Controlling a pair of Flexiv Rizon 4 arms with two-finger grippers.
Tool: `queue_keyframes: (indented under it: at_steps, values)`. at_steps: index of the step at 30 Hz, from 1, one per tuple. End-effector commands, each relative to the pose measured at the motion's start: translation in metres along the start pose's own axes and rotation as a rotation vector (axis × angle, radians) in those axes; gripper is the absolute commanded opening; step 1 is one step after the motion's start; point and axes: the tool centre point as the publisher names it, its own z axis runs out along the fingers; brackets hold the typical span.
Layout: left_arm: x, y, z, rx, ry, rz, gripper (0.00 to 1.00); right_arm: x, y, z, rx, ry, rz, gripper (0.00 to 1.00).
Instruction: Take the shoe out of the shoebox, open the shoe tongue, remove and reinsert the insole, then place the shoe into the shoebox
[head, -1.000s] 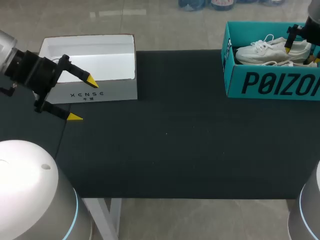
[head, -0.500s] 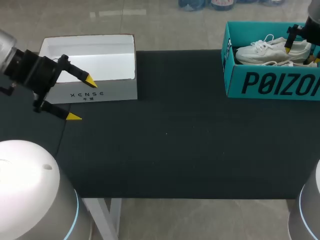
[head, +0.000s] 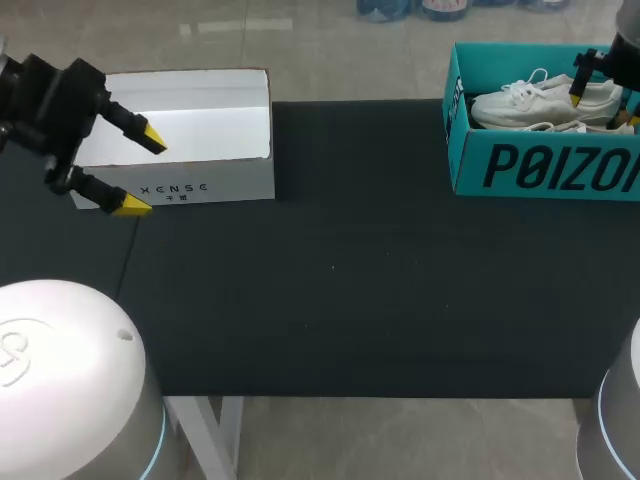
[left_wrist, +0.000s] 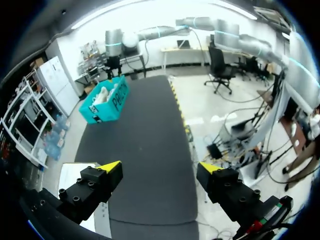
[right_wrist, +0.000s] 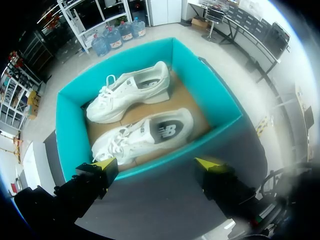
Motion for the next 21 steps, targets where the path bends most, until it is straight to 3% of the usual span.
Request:
queue_keyframes:
  at_steps: [1, 5, 14, 19, 21]
  values:
    - [0.011, -0.002, 0.015, -0.192, -0.081, -0.23, 1.0, 0.0, 0.0, 0.0, -0.001, 0.002, 0.0, 1.0]
    - [0.01, -0.006, 0.023, -0.228, -0.097, -0.334, 1.0, 0.0, 0.0, 0.0, -0.001, 0.002, 0.0, 1.0]
    - [-0.017, -0.019, 0.018, -0.319, -0.157, -0.456, 1.0, 0.0, 0.0, 0.0, -0.001, 0.002, 0.0, 1.0]
    - [-0.029, -0.021, 0.023, -0.287, -0.118, -0.513, 1.0, 0.0, 0.0, 0.0, -0.001, 0.002, 0.0, 1.0]
    - [-0.038, -0.02, 0.025, -0.288, -0.163, -0.529, 1.0, 0.0, 0.0, 0.0, -0.001, 0.002, 0.0, 1.0]
